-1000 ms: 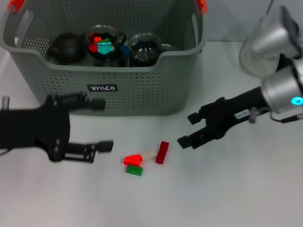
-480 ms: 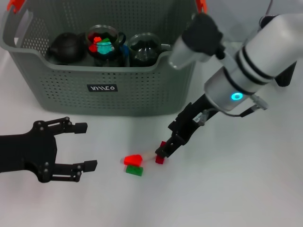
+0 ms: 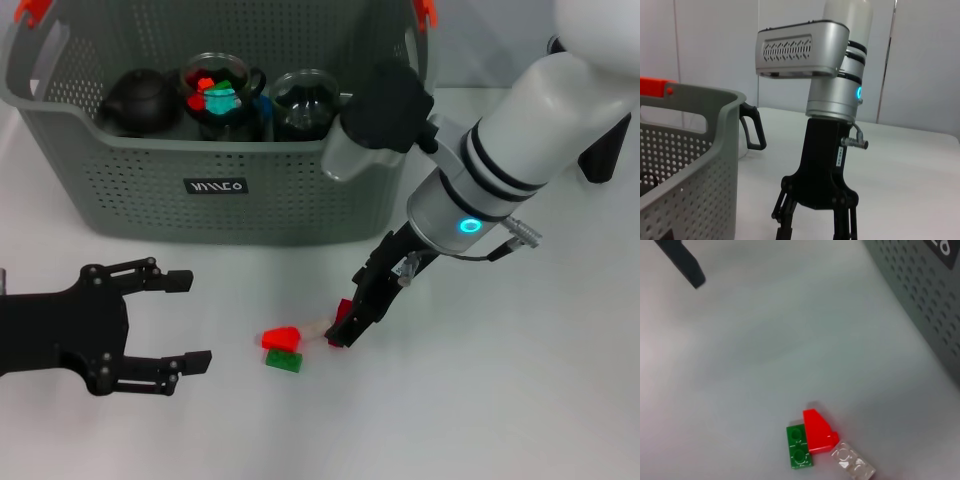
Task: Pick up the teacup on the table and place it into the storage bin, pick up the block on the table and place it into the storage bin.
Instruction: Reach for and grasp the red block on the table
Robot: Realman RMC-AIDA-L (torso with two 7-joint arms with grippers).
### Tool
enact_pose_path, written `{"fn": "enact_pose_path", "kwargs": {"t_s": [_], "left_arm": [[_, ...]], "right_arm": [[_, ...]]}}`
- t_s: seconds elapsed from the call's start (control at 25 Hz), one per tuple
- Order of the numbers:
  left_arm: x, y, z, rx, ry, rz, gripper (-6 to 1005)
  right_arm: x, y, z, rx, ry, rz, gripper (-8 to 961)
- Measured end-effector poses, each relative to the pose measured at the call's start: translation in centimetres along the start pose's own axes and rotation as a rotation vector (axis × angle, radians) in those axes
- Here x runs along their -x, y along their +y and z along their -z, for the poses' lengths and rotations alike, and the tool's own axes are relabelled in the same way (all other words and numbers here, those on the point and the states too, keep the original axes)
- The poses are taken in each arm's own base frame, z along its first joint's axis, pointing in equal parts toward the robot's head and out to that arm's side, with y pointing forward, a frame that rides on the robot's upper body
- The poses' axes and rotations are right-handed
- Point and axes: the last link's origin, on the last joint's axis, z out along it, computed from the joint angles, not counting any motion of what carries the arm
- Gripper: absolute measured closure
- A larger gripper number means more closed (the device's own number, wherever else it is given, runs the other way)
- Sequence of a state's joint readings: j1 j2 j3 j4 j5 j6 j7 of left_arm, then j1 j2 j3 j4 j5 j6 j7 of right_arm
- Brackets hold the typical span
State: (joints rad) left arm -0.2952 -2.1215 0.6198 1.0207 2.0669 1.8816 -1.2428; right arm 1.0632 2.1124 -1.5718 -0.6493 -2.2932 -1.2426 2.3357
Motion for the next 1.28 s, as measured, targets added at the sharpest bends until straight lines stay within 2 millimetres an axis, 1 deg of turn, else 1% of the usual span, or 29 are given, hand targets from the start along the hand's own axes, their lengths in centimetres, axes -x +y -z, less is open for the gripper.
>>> {"fn": "enact_pose_path", "kwargs": {"t_s": [0.4, 0.64, 1.04, 1.28], "left_arm": [[-0.1, 0.0, -0.1, 0.007, -0.001, -0.004, 109], [-0.1, 0.0, -0.1, 0.009, -0.001, -0.004, 109], [-0.2, -0.1, -0.4, 0.015, 0.005, -0.002, 109], [-0.3, -0.2, -0.6, 0.021, 0.006, -0.003, 109]], "right_arm": [[0.5, 0.6, -1.2, -0.032, -0.007, 0.051, 12], [0.4, 0.4, -1.8, -0.063, -0.004, 0.054, 11], [0.1, 0.1, -2.1, -0.078, -0.014, 0.044, 12], [0.1, 0.3, -2.4, -0.077, -0.016, 0.053, 11]]}}
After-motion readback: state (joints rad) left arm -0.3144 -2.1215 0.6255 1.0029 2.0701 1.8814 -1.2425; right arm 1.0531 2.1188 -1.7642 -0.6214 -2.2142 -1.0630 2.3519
